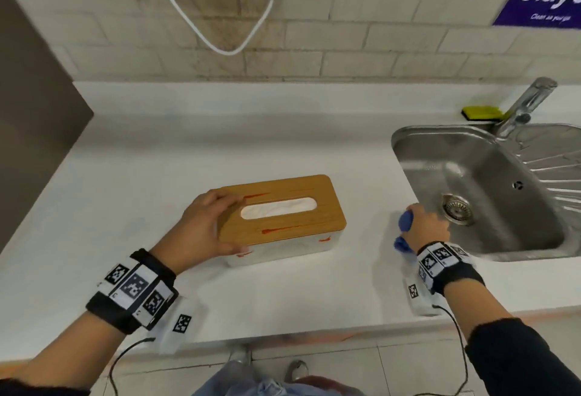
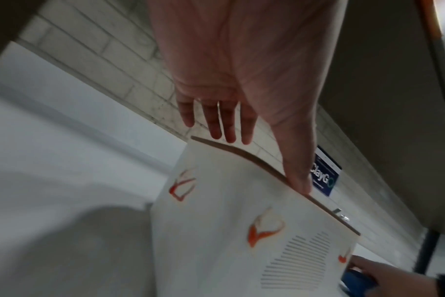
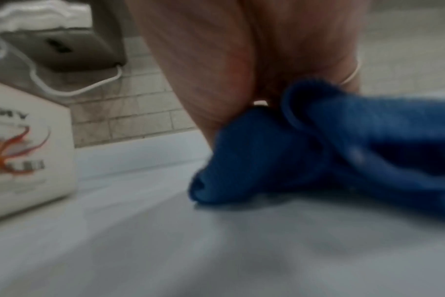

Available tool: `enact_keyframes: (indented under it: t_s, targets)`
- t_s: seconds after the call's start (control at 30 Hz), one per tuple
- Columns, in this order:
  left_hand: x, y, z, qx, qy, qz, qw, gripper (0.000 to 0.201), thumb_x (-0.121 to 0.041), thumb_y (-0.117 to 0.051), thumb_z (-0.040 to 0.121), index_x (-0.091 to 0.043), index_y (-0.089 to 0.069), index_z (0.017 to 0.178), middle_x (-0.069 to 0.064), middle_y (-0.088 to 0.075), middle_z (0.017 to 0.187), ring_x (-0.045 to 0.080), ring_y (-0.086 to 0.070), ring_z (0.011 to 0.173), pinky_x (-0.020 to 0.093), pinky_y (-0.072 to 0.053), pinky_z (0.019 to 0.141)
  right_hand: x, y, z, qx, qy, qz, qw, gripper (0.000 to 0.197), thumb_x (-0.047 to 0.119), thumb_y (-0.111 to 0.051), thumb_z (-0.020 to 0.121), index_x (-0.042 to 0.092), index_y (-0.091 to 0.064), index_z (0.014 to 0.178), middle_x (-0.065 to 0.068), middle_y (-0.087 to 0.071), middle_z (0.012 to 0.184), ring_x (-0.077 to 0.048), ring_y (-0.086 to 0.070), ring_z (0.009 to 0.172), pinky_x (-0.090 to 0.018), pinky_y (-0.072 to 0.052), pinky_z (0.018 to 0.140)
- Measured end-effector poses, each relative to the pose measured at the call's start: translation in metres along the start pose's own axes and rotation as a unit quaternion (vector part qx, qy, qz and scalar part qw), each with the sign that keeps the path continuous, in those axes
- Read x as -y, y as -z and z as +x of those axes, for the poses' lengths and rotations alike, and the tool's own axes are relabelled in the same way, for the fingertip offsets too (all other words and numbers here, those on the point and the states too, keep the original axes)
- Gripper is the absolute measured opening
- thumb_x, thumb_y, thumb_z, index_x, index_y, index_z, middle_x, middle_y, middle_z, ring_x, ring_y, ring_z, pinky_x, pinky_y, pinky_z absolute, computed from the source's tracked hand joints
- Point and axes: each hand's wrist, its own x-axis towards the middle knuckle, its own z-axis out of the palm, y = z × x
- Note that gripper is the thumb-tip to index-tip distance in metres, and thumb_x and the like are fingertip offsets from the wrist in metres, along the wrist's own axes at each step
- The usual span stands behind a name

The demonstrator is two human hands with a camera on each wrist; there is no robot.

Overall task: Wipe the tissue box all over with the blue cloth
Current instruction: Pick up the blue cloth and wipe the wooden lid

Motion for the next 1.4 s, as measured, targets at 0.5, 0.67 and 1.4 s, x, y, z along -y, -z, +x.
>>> enact_keyframes:
  t_s: [0.5, 0.67, 1.4]
  targets:
    - [0.025, 0.000, 0.025, 0.081, 0.033, -0.018, 0.996, 0.157, -0.081, -0.067, 0.028, -0.024, 0.027, 0.139, -0.001, -0.022, 0.153, 0.019, -0.022, 0.139, 0.048, -0.002, 0.118, 0.182, -0.001, -0.153, -0.026, 0.582, 0.170, 0.794, 0.045, -0.004, -0.051, 0.073, 0.012, -0.061, 0.114, -0.010, -0.063, 0.119, -0.015, -0.041, 0.111, -0.016, -0.026, 0.099]
    - [0.029, -0.002, 0.029, 0.071, 0.004, 0.013, 0.997, 0.159, -0.077, -0.067, 0.026, -0.015, 0.022, 0.142, 0.001, -0.028, 0.148, 0.022, -0.031, 0.133, 0.048, -0.019, 0.115, 0.186, -0.040, -0.143, -0.026, 0.635, 0.117, 0.763, 0.030, 0.008, -0.042, 0.081, 0.003, -0.071, 0.086, -0.015, -0.071, 0.099, -0.018, -0.044, 0.100, -0.030, -0.036, 0.086]
    - [0.035, -0.002, 0.028, 0.087, -0.001, -0.065, 0.994, 0.152, -0.082, -0.065, 0.027, -0.039, 0.042, 0.125, -0.006, -0.021, 0.148, 0.017, -0.021, 0.133, 0.039, -0.020, 0.114, 0.199, 0.058, -0.097, -0.099, 0.606, -0.096, 0.783, 0.024, 0.009, -0.064, 0.078, 0.026, -0.069, 0.095, -0.005, -0.066, 0.110, -0.038, -0.058, 0.094, -0.047, -0.047, 0.070]
